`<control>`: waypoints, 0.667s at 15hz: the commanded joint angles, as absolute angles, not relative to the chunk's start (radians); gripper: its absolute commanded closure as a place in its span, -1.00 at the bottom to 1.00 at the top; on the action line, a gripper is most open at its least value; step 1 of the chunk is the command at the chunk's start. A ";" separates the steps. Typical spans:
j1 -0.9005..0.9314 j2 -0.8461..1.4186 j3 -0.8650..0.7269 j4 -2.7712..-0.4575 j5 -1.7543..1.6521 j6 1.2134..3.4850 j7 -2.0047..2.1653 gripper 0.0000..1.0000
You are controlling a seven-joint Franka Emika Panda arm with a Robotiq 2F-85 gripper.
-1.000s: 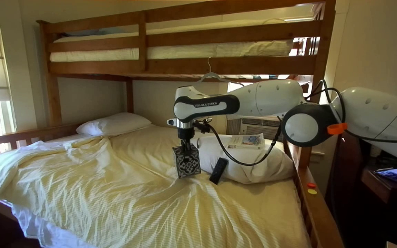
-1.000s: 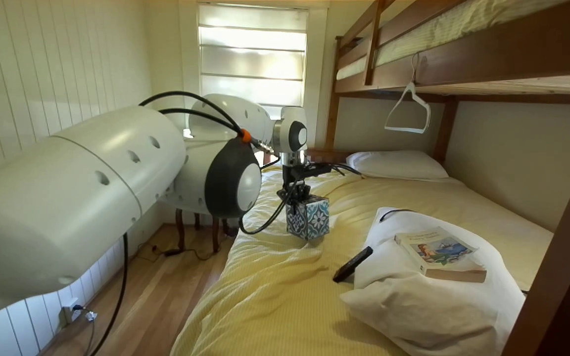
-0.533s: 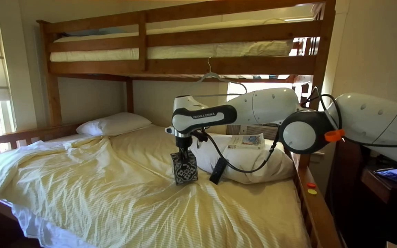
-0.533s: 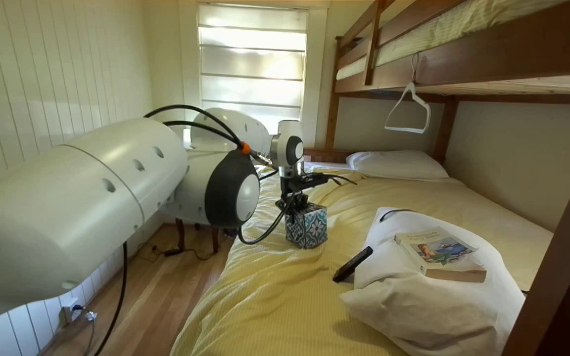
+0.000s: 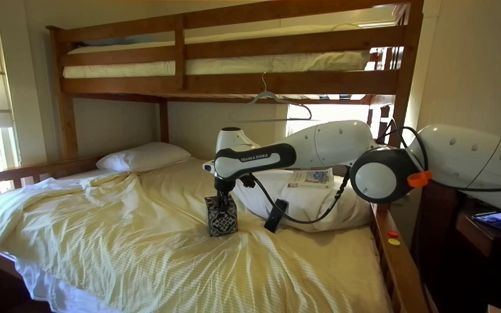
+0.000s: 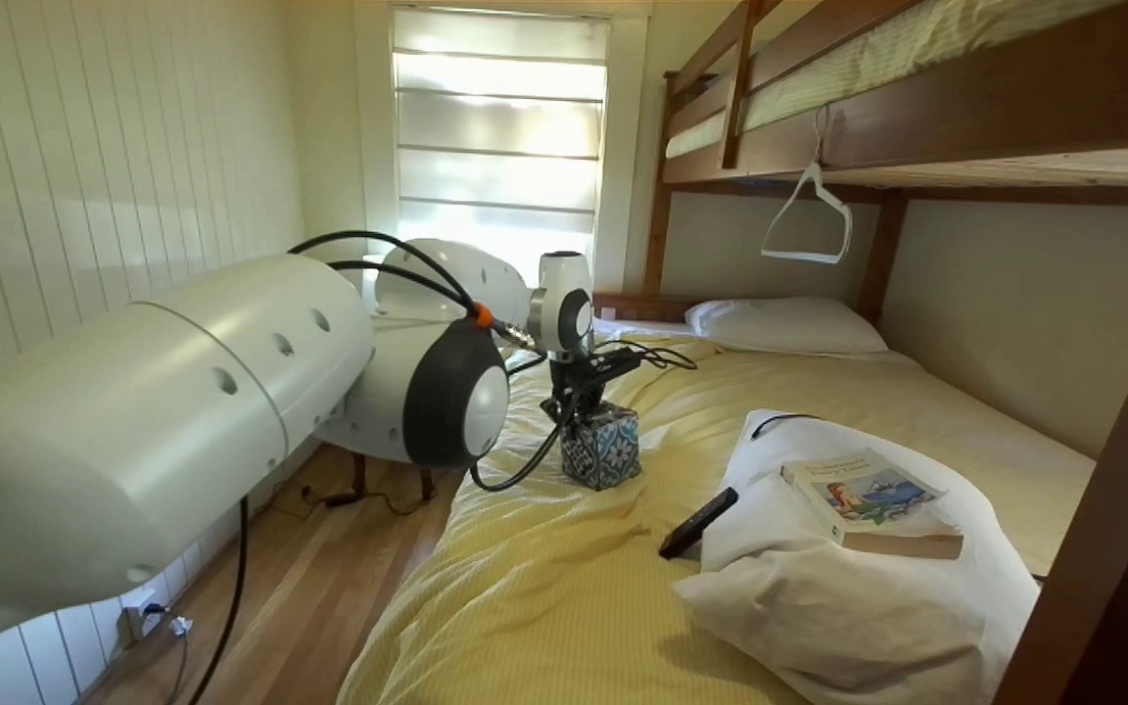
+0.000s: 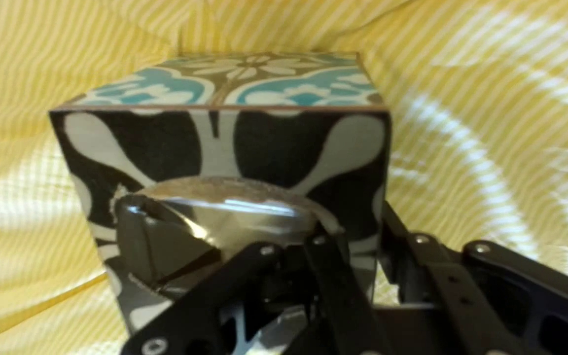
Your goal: Move the tissue box to the back.
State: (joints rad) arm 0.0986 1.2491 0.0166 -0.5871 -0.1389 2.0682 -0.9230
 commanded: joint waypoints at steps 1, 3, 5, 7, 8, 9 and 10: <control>0.095 1.246 0.036 -0.556 -0.117 2.048 -0.923 -0.18; 0.099 1.234 0.032 -0.556 -0.123 2.037 -0.915 -0.46; 0.112 1.222 0.012 -0.553 -0.144 2.039 -0.903 -0.74; 0.117 1.186 -0.005 -0.571 -0.149 1.974 -0.857 -0.98; 0.121 1.161 -0.018 -0.588 -0.148 1.903 -0.806 -1.00; 0.121 1.147 -0.025 -0.597 -0.145 1.863 -0.767 -1.00; 0.125 1.129 -0.035 -0.606 -0.146 1.819 -0.723 -1.00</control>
State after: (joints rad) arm 0.1102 1.1957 -0.0034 -0.5589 -0.1369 1.9346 -0.8346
